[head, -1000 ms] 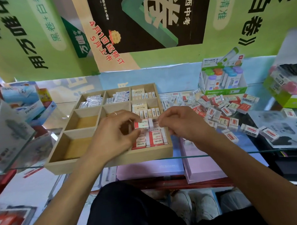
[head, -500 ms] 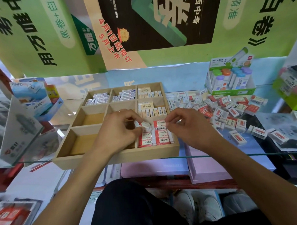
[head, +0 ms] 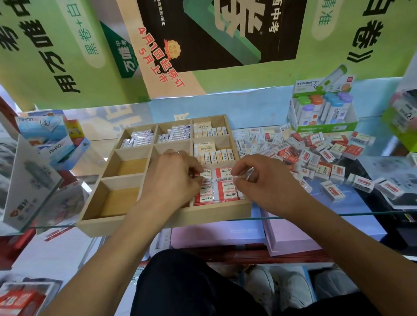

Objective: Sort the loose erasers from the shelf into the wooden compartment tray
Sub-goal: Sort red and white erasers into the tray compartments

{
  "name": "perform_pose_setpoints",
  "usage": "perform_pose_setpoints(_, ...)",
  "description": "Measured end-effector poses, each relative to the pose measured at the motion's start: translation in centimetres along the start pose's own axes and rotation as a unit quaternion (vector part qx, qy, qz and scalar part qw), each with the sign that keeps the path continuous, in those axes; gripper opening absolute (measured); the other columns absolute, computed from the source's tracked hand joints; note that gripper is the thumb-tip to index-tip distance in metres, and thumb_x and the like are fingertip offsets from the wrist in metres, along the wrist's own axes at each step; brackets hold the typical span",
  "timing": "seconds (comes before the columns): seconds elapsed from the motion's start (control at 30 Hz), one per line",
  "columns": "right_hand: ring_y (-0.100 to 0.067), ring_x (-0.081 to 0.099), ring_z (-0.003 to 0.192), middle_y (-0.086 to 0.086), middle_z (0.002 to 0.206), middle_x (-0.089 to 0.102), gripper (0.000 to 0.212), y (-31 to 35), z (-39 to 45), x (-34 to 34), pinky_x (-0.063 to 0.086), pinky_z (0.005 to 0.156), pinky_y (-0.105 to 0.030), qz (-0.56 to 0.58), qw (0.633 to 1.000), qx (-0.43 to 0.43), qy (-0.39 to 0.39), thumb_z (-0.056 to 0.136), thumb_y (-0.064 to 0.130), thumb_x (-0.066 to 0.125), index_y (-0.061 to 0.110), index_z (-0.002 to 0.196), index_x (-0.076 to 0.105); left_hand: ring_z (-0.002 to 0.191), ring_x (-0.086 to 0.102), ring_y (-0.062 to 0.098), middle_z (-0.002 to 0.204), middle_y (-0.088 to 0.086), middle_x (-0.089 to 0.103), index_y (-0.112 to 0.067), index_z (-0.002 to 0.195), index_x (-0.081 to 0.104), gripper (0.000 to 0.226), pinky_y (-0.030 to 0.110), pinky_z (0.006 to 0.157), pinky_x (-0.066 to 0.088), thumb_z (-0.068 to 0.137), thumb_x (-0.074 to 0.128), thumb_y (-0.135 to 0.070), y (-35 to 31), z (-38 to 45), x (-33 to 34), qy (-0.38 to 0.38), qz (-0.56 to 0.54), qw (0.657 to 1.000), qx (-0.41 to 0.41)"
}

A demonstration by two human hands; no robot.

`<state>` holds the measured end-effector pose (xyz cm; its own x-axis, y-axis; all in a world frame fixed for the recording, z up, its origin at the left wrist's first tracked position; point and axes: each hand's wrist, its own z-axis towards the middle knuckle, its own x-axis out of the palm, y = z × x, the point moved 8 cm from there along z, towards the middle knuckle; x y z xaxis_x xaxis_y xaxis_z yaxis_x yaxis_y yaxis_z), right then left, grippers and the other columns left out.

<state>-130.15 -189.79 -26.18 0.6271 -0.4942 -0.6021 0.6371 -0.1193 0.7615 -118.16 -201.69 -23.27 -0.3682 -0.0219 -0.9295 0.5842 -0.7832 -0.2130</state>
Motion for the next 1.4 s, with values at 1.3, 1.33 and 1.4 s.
perform_pose_setpoints(1.3,-0.003,0.060,0.074,0.007,0.082,0.068,0.006,-14.1,-10.6,-20.3,0.043,0.064,-0.012,-0.100,0.953,0.190,-0.215,0.085,0.015,0.066,0.018,0.089,0.070,0.100,0.060,0.019,0.109,-0.003,0.067,-0.029,0.106,0.070,0.023,0.037,0.085,0.051,0.086,0.062,-0.023,-25.1,5.3,10.3,0.157,-0.133,0.954,0.219)
perform_pose_setpoints(1.33,-0.004,0.061,0.074,0.007,0.082,0.068,0.006,-14.6,-10.8,-20.6,0.044,0.064,-0.015,-0.105,0.950,0.195,-0.219,0.085,0.015,0.066,0.018,0.088,0.070,0.102,0.060,0.020,0.110,-0.002,0.066,-0.028,0.107,0.069,0.023,0.037,0.086,0.051,0.085,0.063,-0.025,-26.0,5.7,10.7,0.153,-0.125,0.953,0.229)
perform_pose_setpoints(1.4,-0.005,0.061,0.076,0.008,0.082,0.067,0.006,-15.5,-11.3,-21.1,0.045,0.065,-0.016,-0.108,0.946,0.205,-0.228,0.086,0.015,0.065,0.019,0.089,0.069,0.103,0.059,0.022,0.112,0.000,0.066,-0.025,0.109,0.068,0.025,0.038,0.086,0.050,0.086,0.061,-0.028,-27.9,6.9,11.2,0.134,-0.121,0.954,0.241)
